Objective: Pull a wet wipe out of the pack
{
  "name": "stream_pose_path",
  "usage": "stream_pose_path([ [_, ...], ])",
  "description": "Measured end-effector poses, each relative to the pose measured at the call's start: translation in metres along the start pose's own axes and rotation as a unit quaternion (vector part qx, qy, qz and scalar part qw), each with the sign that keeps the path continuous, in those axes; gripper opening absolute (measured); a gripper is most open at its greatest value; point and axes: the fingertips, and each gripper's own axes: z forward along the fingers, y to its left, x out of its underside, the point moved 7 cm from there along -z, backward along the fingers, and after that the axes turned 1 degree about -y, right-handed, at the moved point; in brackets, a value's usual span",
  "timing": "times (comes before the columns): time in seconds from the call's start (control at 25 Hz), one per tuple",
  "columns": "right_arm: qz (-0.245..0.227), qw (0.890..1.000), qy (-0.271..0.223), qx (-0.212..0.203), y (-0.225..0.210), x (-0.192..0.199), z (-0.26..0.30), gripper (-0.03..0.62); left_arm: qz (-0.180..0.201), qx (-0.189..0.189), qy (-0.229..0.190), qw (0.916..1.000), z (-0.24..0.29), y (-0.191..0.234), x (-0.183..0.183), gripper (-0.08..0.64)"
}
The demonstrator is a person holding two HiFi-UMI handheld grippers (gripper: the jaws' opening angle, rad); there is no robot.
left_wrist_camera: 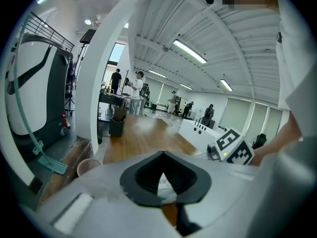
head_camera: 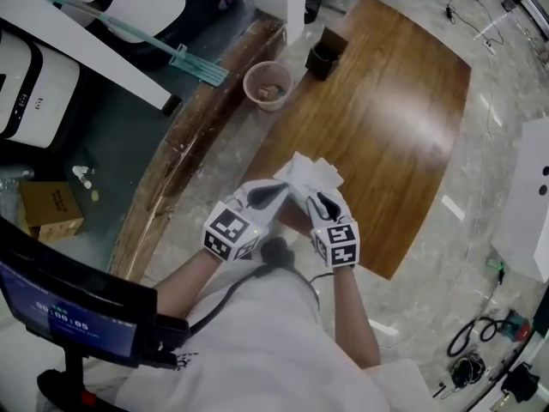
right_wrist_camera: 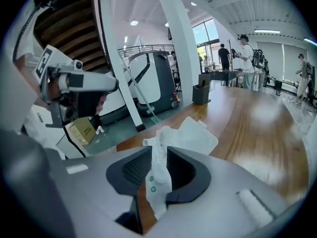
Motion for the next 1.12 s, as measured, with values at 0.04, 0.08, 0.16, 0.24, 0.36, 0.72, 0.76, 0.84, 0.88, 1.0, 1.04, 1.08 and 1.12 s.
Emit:
stream_pose_path([
  [0.04,0.003,1.0,0.003,-0.003,-0.001,0.002,0.004,0.1,-0.002,-0.003,0.002,1.0,0.0,0.001,0.001,0.002],
  [0.08,0.006,1.0,0.005,-0.004,-0.002,0.003,0.007,0.1,-0.003,-0.005,0.004,1.0,0.0,0.002,0.002,0.002],
  [0.16,0.014,1.0,0.007,-0.004,-0.003,0.005,0.011,0.1,-0.005,-0.009,0.008,0.9999,-0.001,0.004,0.005,0.002],
  [0.24,0.024,1.0,0.009,-0.003,-0.003,0.007,0.014,0.1,-0.008,-0.013,0.012,0.9998,-0.003,0.006,0.008,0.002],
  [0.36,0.036,0.999,0.014,-0.002,-0.004,0.008,0.019,0.1,-0.011,-0.015,0.015,0.9997,-0.004,0.008,0.011,0.002],
  [0.72,0.061,0.998,0.02,-0.004,-0.004,0.011,0.022,0.062,-0.008,-0.003,0.009,0.9999,0.003,0.005,0.007,0.002],
  [0.76,0.064,0.998,0.019,-0.005,-0.003,0.012,0.022,0.058,-0.007,-0.002,0.009,0.9999,0.002,0.005,0.006,0.002],
  [0.84,0.076,0.997,0.016,-0.007,-0.003,0.012,0.021,0.048,-0.005,-0.001,0.009,0.9999,0.001,0.005,0.006,0.002],
  [0.88,0.086,0.996,0.013,-0.009,-0.003,0.013,0.021,0.042,-0.005,-0.001,0.009,0.9999,0.001,0.005,0.005,0.002],
  [1.0,0.118,0.993,0.005,-0.018,-0.004,0.015,0.022,0.031,-0.004,-0.001,0.008,1.0,-0.002,0.006,0.006,0.002],
  [1.04,0.125,0.992,0.002,-0.02,-0.005,0.015,0.021,0.024,-0.003,-0.001,0.007,1.0,-0.002,0.005,0.006,0.002],
  [1.08,0.129,0.991,0.0,-0.02,-0.005,0.015,0.021,0.018,-0.002,0.0,0.008,1.0,-0.003,0.004,0.007,0.002],
  [1.12,0.131,0.991,-0.001,-0.019,-0.004,0.015,0.02,0.015,-0.002,0.001,0.008,1.0,-0.004,0.004,0.008,0.002],
])
